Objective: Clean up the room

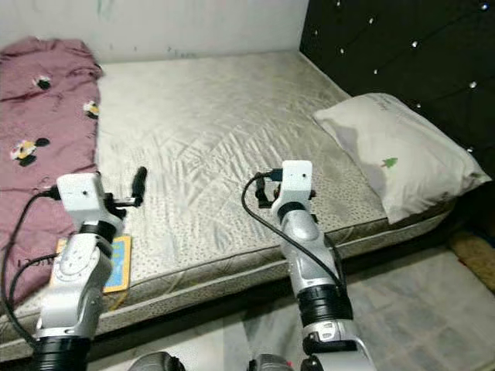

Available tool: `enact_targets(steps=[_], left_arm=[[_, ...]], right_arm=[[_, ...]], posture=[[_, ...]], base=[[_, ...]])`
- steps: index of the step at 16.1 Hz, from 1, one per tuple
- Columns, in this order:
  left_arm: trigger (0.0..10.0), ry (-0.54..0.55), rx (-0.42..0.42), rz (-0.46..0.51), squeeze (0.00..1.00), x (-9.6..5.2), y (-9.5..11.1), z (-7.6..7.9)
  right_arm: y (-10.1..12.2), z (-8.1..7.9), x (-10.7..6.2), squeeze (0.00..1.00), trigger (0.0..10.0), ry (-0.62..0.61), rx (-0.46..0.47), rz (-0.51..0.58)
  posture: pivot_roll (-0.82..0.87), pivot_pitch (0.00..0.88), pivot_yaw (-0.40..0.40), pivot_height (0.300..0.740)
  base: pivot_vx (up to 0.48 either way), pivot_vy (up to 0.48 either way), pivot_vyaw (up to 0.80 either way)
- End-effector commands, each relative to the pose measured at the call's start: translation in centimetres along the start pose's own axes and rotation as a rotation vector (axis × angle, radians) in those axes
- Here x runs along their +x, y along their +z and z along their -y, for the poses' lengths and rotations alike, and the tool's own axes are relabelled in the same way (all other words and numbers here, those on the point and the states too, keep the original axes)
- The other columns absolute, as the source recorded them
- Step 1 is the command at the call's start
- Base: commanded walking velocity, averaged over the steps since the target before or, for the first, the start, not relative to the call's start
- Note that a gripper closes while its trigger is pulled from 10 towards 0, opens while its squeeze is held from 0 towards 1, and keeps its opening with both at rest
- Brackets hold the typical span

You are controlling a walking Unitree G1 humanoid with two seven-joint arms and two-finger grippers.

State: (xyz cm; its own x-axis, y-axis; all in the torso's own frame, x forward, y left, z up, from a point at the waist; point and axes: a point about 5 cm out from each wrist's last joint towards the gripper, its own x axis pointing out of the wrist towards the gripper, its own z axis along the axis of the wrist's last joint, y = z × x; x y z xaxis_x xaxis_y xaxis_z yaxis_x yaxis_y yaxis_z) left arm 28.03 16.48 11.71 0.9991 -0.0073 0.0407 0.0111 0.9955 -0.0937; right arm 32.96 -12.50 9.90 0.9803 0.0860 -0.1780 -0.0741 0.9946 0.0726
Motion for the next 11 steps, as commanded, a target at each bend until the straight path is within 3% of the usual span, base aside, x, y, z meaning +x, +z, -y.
enact_targets(steps=[1, 11], left_arm=[[10.0, -0.014, 0.001, 0.015, 0.00, 0.01, 0.31, 0.31], [10.0, -0.018, 0.004, 0.012, 0.00, 0.06, 0.32, 0.25]], right_arm=[[0.72, 0.24, 0.15, 0.00, 10.0, -0.004, -0.003, 0.021], [0.73, 0.18, 0.17, 0.00, 10.0, -0.010, 0.001, 0.021]], posture=[[-0.04, 0.000, -0.047, 0.740], [-0.04, 0.000, -0.043, 0.740]], base=[[0.300, 0.000, 0.00], [0.325, 0.000, 0.00]])
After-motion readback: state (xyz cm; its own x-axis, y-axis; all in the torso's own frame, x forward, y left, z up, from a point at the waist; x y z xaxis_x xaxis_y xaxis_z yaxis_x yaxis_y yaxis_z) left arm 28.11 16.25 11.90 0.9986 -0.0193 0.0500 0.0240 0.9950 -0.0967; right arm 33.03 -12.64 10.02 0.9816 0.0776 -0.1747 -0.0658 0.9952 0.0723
